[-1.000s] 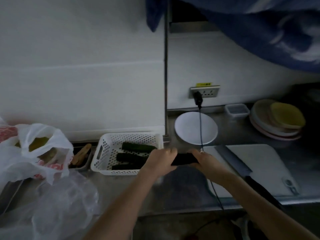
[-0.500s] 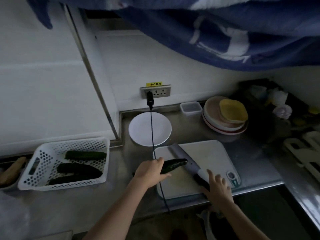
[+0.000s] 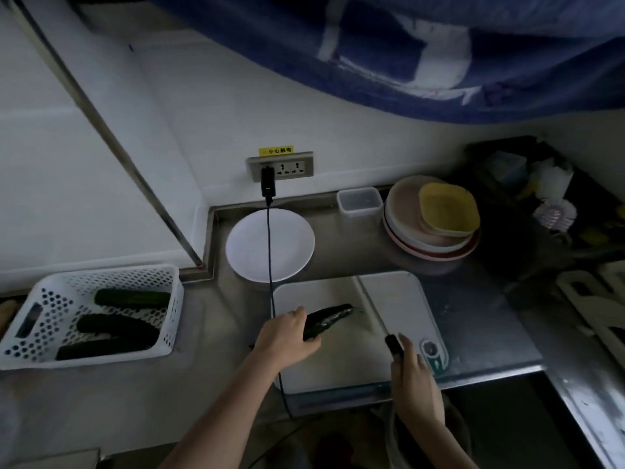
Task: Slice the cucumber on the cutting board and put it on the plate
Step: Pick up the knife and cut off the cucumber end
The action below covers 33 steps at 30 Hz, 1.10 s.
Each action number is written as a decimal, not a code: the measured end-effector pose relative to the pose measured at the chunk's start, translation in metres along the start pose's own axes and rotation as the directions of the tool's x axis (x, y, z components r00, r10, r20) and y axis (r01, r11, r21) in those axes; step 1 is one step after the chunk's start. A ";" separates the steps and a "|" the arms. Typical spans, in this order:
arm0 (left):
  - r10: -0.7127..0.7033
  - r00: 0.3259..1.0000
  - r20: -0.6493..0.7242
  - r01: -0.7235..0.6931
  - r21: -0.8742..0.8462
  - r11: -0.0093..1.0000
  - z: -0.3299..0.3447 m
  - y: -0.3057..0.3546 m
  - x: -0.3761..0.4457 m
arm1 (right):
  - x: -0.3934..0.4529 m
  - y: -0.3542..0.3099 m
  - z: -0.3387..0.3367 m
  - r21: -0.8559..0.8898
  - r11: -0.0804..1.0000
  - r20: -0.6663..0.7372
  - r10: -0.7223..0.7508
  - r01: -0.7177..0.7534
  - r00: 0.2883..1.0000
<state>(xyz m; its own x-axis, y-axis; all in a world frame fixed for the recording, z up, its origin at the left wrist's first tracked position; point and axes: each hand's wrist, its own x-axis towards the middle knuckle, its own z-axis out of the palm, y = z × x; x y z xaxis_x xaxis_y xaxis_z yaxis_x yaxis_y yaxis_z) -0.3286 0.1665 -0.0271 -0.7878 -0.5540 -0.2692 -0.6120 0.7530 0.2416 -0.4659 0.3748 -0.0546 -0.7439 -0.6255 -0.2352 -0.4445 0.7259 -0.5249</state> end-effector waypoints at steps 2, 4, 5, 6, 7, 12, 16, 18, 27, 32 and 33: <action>0.031 0.997 0.066 -0.031 -0.007 1.000 0.005 0.010 0.010 | -0.003 0.000 -0.007 0.084 0.993 -0.030 0.080 -0.077 0.996; 0.061 0.992 0.113 -0.059 -0.021 0.998 0.013 0.022 0.022 | -0.005 0.001 -0.011 0.126 0.986 -0.077 0.122 -0.112 0.990; 0.080 0.990 0.114 -0.080 -0.006 0.997 0.017 0.028 0.028 | -0.005 0.001 -0.012 0.141 0.982 -0.093 0.142 -0.128 0.985; 0.098 0.989 0.109 -0.099 0.011 0.995 0.021 0.034 0.033 | -0.004 0.000 -0.014 0.151 0.977 -0.103 0.164 -0.147 0.981; 0.112 0.987 0.111 -0.115 0.026 0.993 0.024 0.040 0.037 | -0.004 -0.001 -0.014 0.152 0.974 -0.114 0.187 -0.169 0.976; 0.129 0.984 0.122 -0.142 0.101 0.985 0.033 0.051 0.050 | -0.003 -0.012 -0.017 0.168 0.970 -0.192 0.205 -0.174 0.960; 0.149 0.983 0.107 -0.158 0.086 0.984 0.039 0.045 0.053 | -0.001 -0.016 -0.014 0.160 0.972 -0.189 0.199 -0.170 0.962; 0.152 0.982 0.115 -0.163 0.094 0.982 0.040 0.043 0.054 | -0.002 -0.018 -0.012 0.141 0.977 -0.182 0.185 -0.161 0.966; 0.148 0.983 0.113 -0.156 0.069 0.985 0.040 0.040 0.056 | -0.007 -0.017 -0.009 0.074 0.986 -0.175 0.161 -0.150 0.971; 0.156 0.983 0.100 -0.163 0.068 0.984 0.041 0.040 0.056 | -0.007 -0.016 0.004 0.020 0.988 -0.171 0.154 -0.152 0.973; 0.164 0.982 0.095 -0.172 0.075 0.982 0.042 0.040 0.056 | -0.007 -0.016 0.008 0.001 0.988 -0.162 0.155 -0.157 0.975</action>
<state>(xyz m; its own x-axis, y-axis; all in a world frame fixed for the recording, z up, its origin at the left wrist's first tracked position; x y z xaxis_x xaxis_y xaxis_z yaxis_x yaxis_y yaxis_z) -0.3945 0.1803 -0.0716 -0.8675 -0.3863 -0.3135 -0.4608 0.8614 0.2136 -0.4496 0.3652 -0.0513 -0.8745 -0.4512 -0.1782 -0.3221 0.8147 -0.4823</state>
